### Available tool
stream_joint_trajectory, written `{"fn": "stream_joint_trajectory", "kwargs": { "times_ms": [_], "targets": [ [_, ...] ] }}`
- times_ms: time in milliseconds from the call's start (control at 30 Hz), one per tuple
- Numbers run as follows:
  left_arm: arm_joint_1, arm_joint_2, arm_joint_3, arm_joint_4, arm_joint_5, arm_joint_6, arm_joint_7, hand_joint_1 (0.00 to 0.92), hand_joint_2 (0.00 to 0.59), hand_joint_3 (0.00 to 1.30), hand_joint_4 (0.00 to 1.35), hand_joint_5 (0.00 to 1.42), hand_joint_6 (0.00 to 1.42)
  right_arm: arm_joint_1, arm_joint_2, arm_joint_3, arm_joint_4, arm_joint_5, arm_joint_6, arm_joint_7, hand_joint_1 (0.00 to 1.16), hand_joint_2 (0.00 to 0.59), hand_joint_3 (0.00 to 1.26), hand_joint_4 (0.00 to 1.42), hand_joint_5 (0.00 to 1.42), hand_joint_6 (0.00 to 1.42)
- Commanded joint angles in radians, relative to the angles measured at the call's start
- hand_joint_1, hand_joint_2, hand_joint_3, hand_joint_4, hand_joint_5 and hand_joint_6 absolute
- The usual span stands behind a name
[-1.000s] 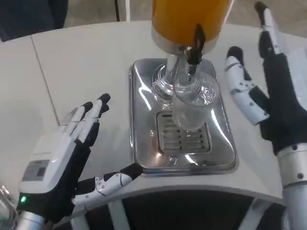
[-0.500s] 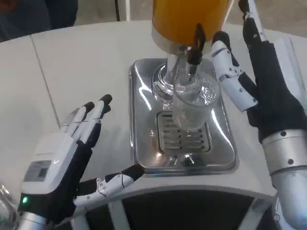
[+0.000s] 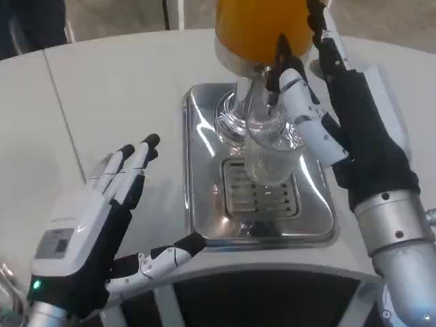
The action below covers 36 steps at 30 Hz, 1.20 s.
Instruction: Grasp the cup under the faucet to collect the drink, then remove the cup.
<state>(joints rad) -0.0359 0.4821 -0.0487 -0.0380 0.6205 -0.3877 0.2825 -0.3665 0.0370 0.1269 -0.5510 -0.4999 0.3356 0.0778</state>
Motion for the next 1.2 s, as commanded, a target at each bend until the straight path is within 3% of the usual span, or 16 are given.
{"fn": "stream_joint_trajectory", "kwargs": {
  "times_ms": [33,133,533,667,767,1067,1133,1200],
  "targets": [
    [0.010,-0.004,0.007,0.006,0.009,-0.016,0.013,0.121,0.135,0.00,0.00,0.01,0.02,0.007,-0.034,0.006,0.014,0.034,-0.010,0.021,0.20,0.586,0.00,0.00,0.00,0.06],
    [0.010,-0.004,0.009,0.006,0.011,-0.017,0.016,0.121,0.136,0.00,0.00,0.01,0.02,-0.002,-0.054,0.004,0.026,0.071,-0.004,0.045,0.20,0.586,0.00,0.00,0.00,0.06],
    [0.011,-0.007,0.013,0.008,0.009,-0.021,0.024,0.123,0.136,0.00,0.00,0.02,0.02,-0.014,-0.089,0.024,0.014,0.078,0.033,0.054,0.20,0.586,0.00,0.00,0.00,0.07],
    [0.009,-0.006,0.011,0.008,0.006,-0.020,0.018,0.122,0.136,0.00,0.00,0.02,0.02,-0.012,-0.093,0.041,-0.003,0.062,0.062,0.053,0.20,0.586,0.00,0.00,0.00,0.08],
    [0.007,-0.004,0.009,0.007,0.006,-0.017,0.010,0.116,0.135,0.00,0.00,0.02,0.02,-0.025,-0.117,0.056,-0.007,0.036,0.075,0.067,0.19,0.586,0.00,0.00,0.00,0.08],
    [0.009,-0.004,0.007,0.002,0.009,-0.016,0.008,0.087,0.128,0.00,0.00,0.01,0.01,-0.077,-0.200,0.121,-0.037,-0.118,0.177,0.152,0.13,0.581,0.00,0.00,0.00,0.08],
    [0.009,0.001,0.000,-0.005,0.012,-0.005,-0.014,0.060,0.123,0.00,0.00,0.01,0.00,-0.087,-0.218,0.145,-0.046,-0.179,0.195,0.172,0.09,0.557,0.01,0.00,0.02,0.08],
    [0.008,0.006,-0.006,-0.010,0.012,0.008,-0.040,0.028,0.112,0.00,0.00,0.00,0.00,-0.102,-0.247,0.185,-0.056,-0.293,0.208,0.199,0.03,0.548,0.04,0.00,0.03,0.09]
  ]
}}
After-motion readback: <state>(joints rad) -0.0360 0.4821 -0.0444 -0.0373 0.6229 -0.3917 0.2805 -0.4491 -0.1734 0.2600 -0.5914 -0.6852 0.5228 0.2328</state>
